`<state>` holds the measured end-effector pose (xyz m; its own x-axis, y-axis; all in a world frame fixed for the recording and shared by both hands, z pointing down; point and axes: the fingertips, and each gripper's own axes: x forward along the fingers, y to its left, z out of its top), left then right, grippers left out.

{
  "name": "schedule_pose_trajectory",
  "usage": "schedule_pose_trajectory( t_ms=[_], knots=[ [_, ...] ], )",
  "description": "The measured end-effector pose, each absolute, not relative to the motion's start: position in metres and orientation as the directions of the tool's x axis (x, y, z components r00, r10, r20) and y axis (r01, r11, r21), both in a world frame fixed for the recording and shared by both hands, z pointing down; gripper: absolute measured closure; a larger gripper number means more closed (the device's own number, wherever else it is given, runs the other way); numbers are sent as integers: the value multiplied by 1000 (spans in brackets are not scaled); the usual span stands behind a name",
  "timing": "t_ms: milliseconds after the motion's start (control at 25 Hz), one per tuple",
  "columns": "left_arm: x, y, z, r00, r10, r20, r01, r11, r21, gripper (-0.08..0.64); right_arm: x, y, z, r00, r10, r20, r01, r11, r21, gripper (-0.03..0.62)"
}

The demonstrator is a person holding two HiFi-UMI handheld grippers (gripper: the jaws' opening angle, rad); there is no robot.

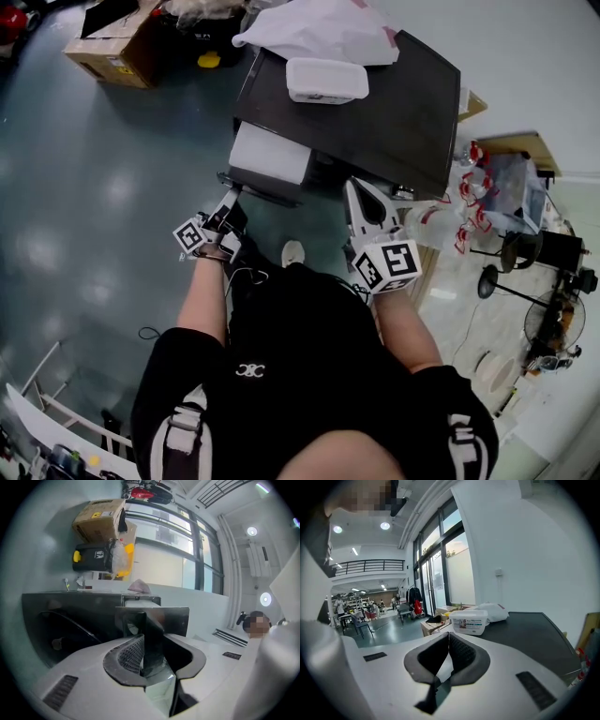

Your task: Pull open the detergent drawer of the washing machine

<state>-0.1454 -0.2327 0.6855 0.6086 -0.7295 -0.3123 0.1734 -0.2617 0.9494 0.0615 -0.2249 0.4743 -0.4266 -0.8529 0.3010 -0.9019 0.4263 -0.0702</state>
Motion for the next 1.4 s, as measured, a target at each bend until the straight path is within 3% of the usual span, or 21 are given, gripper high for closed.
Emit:
schedule_pose_trajectory(
  t_ms=[1400],
  knots=[
    [-180,-139,700,508,-791,-340,176,-292,940,477,41,-206,498,-578,-746,332,-804,590,-74,584]
  ],
)
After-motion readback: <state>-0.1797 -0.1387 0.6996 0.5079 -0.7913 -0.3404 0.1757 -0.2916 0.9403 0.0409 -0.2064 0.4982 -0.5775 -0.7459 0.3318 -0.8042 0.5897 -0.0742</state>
